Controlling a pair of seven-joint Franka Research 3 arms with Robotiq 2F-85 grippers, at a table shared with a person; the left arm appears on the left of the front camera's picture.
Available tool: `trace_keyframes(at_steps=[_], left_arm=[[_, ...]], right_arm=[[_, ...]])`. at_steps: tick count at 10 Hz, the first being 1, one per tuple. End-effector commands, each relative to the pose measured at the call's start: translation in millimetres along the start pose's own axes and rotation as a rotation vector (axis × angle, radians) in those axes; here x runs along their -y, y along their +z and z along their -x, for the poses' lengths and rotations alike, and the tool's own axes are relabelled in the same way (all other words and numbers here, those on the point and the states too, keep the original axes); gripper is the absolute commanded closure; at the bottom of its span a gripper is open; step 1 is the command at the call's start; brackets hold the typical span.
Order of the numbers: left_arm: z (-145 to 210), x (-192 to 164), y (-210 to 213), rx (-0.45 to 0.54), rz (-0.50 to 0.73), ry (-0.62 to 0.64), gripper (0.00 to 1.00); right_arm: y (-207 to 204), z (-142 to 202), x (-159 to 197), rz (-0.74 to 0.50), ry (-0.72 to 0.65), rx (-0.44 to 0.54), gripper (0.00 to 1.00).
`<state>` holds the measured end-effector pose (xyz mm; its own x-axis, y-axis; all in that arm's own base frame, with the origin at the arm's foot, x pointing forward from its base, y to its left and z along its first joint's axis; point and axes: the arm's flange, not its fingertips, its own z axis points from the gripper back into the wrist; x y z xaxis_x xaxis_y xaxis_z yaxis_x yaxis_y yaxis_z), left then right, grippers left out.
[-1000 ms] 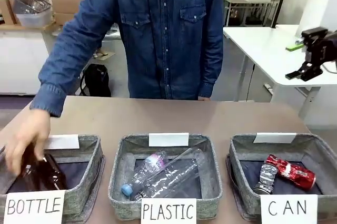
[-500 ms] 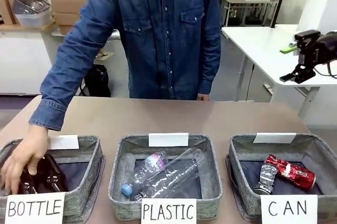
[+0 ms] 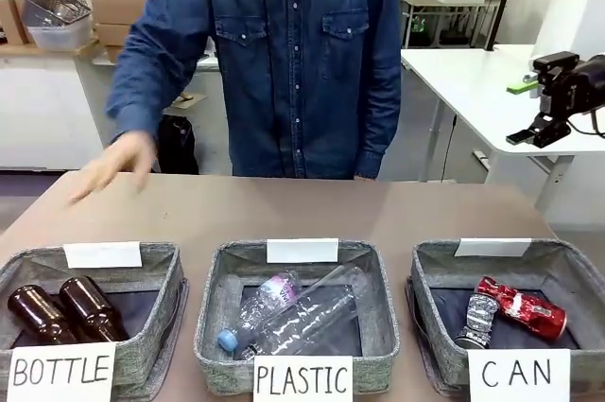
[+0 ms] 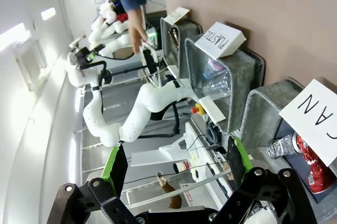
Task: Sort the can waste into the basket.
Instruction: Pick up the can waste from the table and place it in the right Fabric basket.
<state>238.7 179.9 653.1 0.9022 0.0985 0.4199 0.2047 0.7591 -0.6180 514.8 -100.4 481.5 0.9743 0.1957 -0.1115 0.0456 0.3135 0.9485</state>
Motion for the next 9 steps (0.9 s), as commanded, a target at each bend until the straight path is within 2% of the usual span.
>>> trace_keyframes(at_steps=[1, 2, 3, 4, 5, 6, 7, 8, 9], left_arm=[[6.6, 4.5, -4.1, 0.013, -0.038, -0.015, 0.0], [6.7, 25.2, -25.9, 0.021, 0.032, -0.016, 0.0], [6.8, 56.3, -64.5, 0.085, -0.011, 0.008, 0.0], [9.5, 79.2, -99.0, 0.089, 0.08, -0.05, 0.0], [10.4, 91.1, -134.8, 0.084, 0.146, -0.003, 0.0], [10.3, 96.8, -172.8, 0.107, 0.216, 0.035, 0.0], [13.3, 86.9, -200.8, 0.083, 0.293, 0.121, 0.0], [18.7, 73.9, -222.5, 0.081, 0.244, 0.17, 0.0], [21.9, 60.3, -235.6, 0.066, 0.306, 0.221, 0.0]], right_arm=[[6.1, -2.9, -4.1, 0.007, -0.028, -0.016, 0.0], [6.1, -2.8, -4.7, 0.007, -0.026, -0.012, 0.0], [3.4, -1.7, -7.9, 0.015, -0.023, -0.018, 0.0], [-1.0, -0.3, -13.3, 0.019, -0.029, -0.03, 0.0], [-7.7, 3.5, -23.2, 0.03, -0.042, -0.054, 0.0], [-19.4, 11.6, -36.3, 0.012, -0.078, -0.097, 0.0], [-33.8, 24.9, -45.3, 0.053, -0.112, -0.101, 0.0], [-48.6, 47.7, -56.3, 0.084, -0.151, -0.088, 0.0], [-56.1, 69.5, -66.3, 0.088, -0.192, -0.054, 0.0]])
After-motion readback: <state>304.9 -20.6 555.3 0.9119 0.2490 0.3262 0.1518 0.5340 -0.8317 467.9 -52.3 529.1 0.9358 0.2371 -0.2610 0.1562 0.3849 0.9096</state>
